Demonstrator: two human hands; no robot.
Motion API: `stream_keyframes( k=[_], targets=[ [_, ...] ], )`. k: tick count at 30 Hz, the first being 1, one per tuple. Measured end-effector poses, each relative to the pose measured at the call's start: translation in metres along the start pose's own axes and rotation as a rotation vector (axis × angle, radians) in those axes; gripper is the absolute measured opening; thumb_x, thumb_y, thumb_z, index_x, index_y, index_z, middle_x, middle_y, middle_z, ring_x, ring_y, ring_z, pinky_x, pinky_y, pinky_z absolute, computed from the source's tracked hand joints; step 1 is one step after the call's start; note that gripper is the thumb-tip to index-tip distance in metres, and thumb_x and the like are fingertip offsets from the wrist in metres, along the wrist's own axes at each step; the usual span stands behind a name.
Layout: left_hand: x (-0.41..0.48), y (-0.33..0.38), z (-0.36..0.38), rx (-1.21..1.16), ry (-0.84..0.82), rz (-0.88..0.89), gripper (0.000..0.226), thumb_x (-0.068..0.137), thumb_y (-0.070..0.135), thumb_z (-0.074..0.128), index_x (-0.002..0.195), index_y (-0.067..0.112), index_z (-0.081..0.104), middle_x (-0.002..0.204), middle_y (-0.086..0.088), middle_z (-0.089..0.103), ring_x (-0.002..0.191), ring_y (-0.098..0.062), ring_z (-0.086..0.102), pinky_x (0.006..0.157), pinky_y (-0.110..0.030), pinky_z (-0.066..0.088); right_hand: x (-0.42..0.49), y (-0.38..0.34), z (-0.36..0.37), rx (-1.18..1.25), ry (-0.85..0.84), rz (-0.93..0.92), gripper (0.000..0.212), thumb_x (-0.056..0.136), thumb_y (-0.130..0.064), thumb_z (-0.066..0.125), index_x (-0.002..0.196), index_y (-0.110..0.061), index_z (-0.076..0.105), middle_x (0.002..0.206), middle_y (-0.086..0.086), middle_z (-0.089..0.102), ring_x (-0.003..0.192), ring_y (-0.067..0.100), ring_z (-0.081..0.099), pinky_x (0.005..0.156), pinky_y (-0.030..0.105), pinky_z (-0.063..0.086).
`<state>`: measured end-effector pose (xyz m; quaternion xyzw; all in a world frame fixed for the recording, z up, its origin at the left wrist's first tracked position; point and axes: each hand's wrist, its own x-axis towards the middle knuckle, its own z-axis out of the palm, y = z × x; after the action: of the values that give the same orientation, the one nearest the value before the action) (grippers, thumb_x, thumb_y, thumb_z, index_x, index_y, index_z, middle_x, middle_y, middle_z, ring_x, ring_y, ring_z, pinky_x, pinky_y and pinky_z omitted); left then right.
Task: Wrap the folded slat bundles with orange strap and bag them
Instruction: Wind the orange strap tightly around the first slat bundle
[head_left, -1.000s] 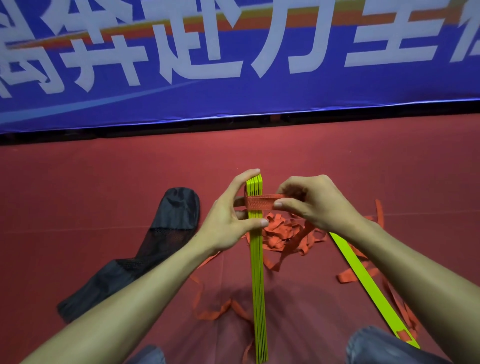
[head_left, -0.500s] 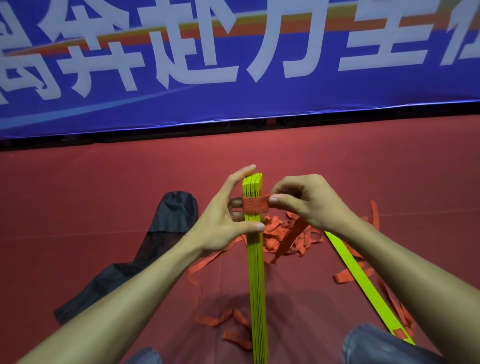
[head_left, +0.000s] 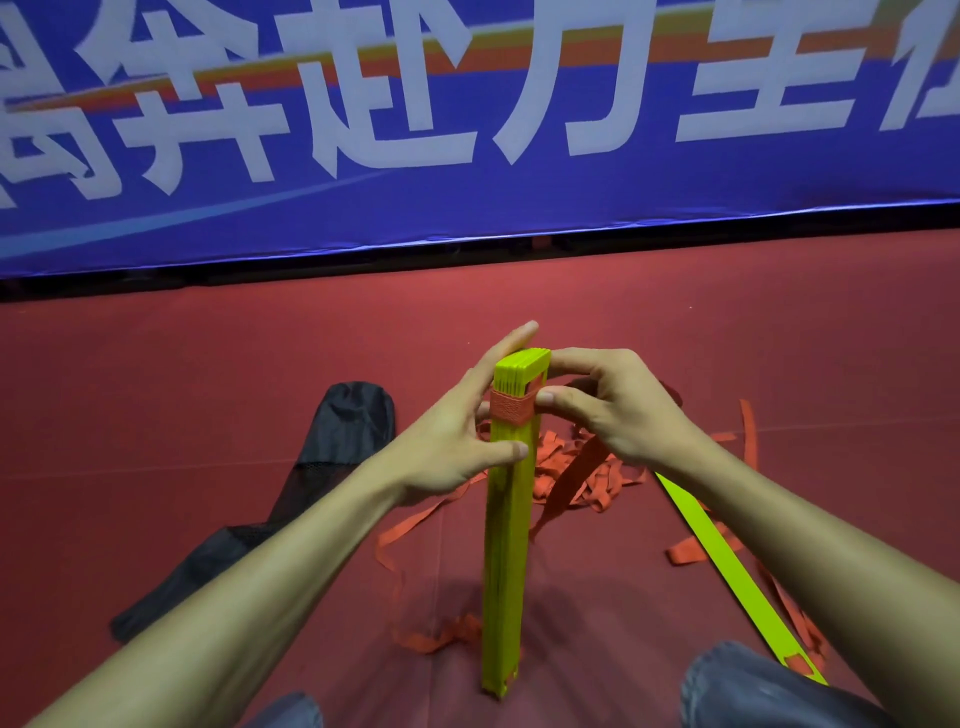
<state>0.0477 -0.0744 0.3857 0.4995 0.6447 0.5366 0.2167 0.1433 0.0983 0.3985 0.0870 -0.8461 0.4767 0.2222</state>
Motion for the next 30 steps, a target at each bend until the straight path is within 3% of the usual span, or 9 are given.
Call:
stream_keyframes(
  k=[3, 5, 7, 11, 13, 18, 21, 24, 30],
  targets=[
    [0.002, 0.001, -0.004, 0.098, 0.057, -0.005, 0.104, 0.084, -0.009, 0.067, 0.146, 0.061, 0.022, 0.126, 0.023, 0.06, 0.108, -0.015, 0.057, 0.101, -0.034, 0.051, 0.0, -0.001, 0.002, -0.036, 0.071, 0.017, 0.021, 0.087, -0.005, 0.07, 0.101, -0.019, 0.068, 0.088, -0.014, 0.07, 0.06, 0.011, 0.066, 0.057, 0.016, 0.048],
    [0.001, 0.002, -0.008, 0.106, 0.125, 0.007, 0.106, 0.083, -0.014, 0.068, 0.151, 0.05, 0.019, 0.125, 0.016, 0.065, 0.111, -0.015, 0.064, 0.097, -0.027, 0.053, 0.002, -0.001, 0.003, -0.069, 0.107, 0.017, 0.02, 0.085, -0.012, 0.073, 0.104, -0.019, 0.068, 0.094, -0.01, 0.072, 0.068, 0.037, 0.068, 0.058, 0.038, 0.055],
    [0.0, 0.002, -0.01, 0.049, 0.197, 0.034, 0.105, 0.081, -0.019, 0.068, 0.151, 0.044, 0.022, 0.116, 0.006, 0.07, 0.107, -0.017, 0.069, 0.09, -0.026, 0.056, 0.006, -0.004, 0.003, -0.137, 0.117, -0.005, 0.03, 0.086, -0.017, 0.073, 0.115, -0.017, 0.067, 0.102, -0.009, 0.072, 0.07, 0.039, 0.068, 0.064, 0.047, 0.056],
    [0.0, 0.001, -0.011, 0.008, 0.247, 0.124, 0.094, 0.083, -0.014, 0.066, 0.145, 0.048, 0.03, 0.135, -0.012, 0.057, 0.106, -0.026, 0.069, 0.084, -0.035, 0.059, 0.01, -0.014, 0.001, -0.207, 0.061, -0.019, 0.06, 0.09, -0.018, 0.068, 0.145, -0.026, 0.045, 0.119, -0.012, 0.064, 0.093, 0.006, 0.069, 0.09, 0.029, 0.055],
    [0.0, 0.001, -0.008, 0.031, 0.237, 0.146, 0.094, 0.086, -0.008, 0.062, 0.142, 0.06, 0.029, 0.144, -0.012, 0.048, 0.113, -0.029, 0.064, 0.086, -0.038, 0.058, 0.01, -0.02, 0.003, -0.135, 0.063, -0.035, 0.066, 0.09, -0.011, 0.068, 0.146, -0.032, 0.04, 0.116, -0.008, 0.067, 0.1, -0.002, 0.066, 0.089, 0.018, 0.053],
    [-0.001, -0.012, 0.001, 0.107, 0.182, 0.135, 0.095, 0.088, -0.014, 0.048, 0.144, 0.06, 0.028, 0.143, -0.009, 0.049, 0.116, -0.028, 0.059, 0.086, -0.048, 0.057, 0.01, -0.011, 0.016, -0.125, 0.175, -0.012, 0.046, 0.085, -0.004, 0.072, 0.128, -0.018, 0.062, 0.095, -0.008, 0.074, 0.09, -0.002, 0.069, 0.086, 0.035, 0.058],
    [-0.006, -0.032, 0.006, 0.088, 0.173, 0.089, 0.092, 0.086, -0.013, 0.049, 0.143, 0.057, 0.032, 0.132, -0.01, 0.056, 0.119, -0.03, 0.058, 0.096, -0.053, 0.053, 0.001, 0.003, 0.024, -0.137, 0.132, 0.018, 0.044, 0.083, -0.003, 0.073, 0.124, -0.017, 0.065, 0.093, -0.013, 0.073, 0.089, -0.006, 0.068, 0.082, 0.025, 0.058],
    [-0.008, -0.044, 0.009, 0.073, 0.179, 0.047, 0.093, 0.084, -0.015, 0.051, 0.14, 0.058, 0.036, 0.129, 0.011, 0.059, 0.121, -0.014, 0.057, 0.1, -0.04, 0.053, -0.004, 0.015, 0.03, -0.147, 0.145, 0.021, 0.049, 0.081, -0.004, 0.076, 0.127, -0.015, 0.065, 0.102, -0.013, 0.071, 0.094, -0.01, 0.064, 0.087, 0.016, 0.053],
    [0.002, -0.051, 0.022, 0.206, 0.268, 0.004, 0.1, 0.08, 0.006, 0.064, 0.146, 0.065, 0.017, 0.149, 0.007, 0.041, 0.134, -0.002, 0.045, 0.109, -0.046, 0.046, 0.001, 0.026, 0.03, -0.23, 0.212, -0.019, 0.052, 0.08, -0.007, 0.078, 0.129, -0.014, 0.063, 0.105, -0.001, 0.074, 0.097, 0.001, 0.066, 0.085, 0.015, 0.052]
  ],
)
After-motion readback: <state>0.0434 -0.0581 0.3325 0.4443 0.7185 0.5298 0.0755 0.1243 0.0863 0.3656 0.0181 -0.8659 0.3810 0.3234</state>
